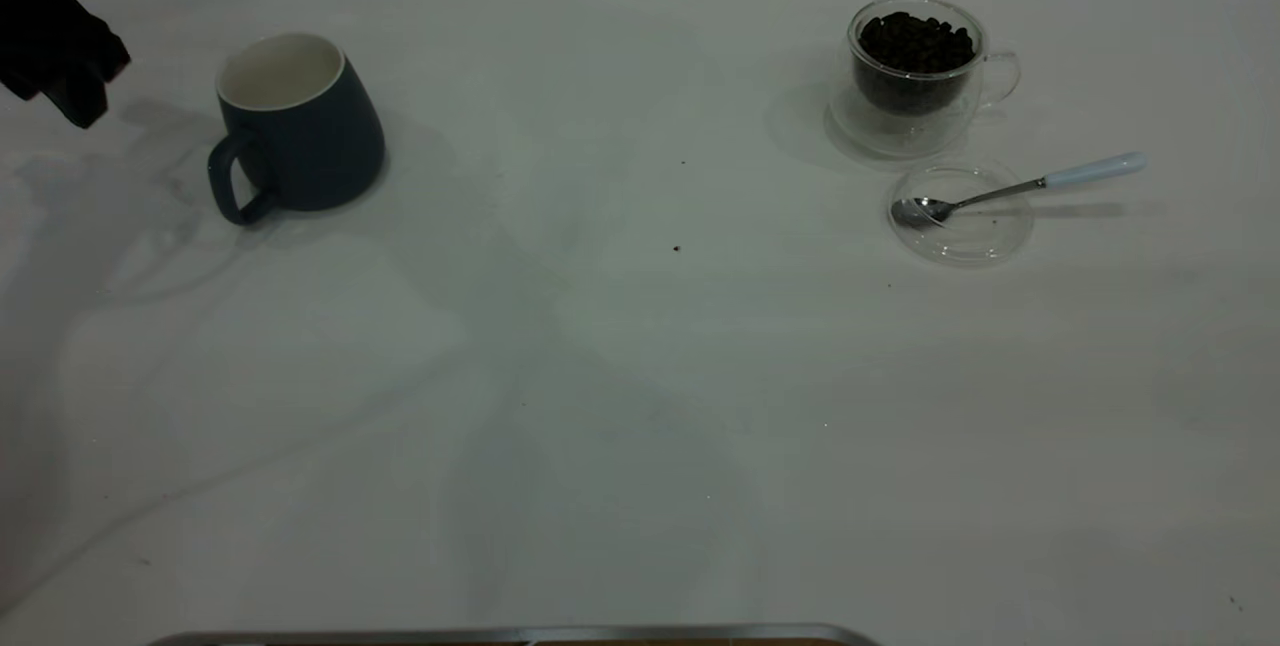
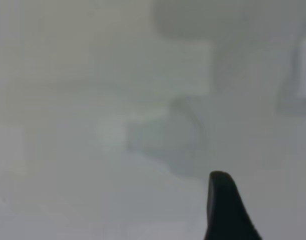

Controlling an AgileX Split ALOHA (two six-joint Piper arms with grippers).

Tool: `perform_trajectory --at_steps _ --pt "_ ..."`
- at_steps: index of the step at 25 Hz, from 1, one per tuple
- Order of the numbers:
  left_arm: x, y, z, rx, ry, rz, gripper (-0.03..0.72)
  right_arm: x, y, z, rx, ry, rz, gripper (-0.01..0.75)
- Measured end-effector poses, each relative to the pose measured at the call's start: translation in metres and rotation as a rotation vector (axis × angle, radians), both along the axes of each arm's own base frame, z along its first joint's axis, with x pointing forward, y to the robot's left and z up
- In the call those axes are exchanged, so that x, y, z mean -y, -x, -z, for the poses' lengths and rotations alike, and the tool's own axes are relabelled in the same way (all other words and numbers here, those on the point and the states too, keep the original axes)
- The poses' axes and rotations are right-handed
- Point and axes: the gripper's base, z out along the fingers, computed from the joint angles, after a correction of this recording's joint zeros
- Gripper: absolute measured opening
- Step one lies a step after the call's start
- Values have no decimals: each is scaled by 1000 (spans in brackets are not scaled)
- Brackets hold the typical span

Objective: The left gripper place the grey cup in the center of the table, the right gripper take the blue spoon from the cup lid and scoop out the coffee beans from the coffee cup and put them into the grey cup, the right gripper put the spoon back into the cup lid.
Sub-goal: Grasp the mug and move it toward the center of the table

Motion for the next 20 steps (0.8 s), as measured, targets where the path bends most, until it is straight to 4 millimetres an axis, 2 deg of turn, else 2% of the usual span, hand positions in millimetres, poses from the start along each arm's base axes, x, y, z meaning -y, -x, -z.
perform_trajectory --at_steps 4,12,20 --pt "0 -4 -2 32 -14 33 475 0 0 0 0 0 0 565" --pt "-1 -7 -2 7 -136 391 475 0 0 0 0 0 0 565" --pt "14 -5 17 -34 -95 674 475 0 0 0 0 0 0 565"
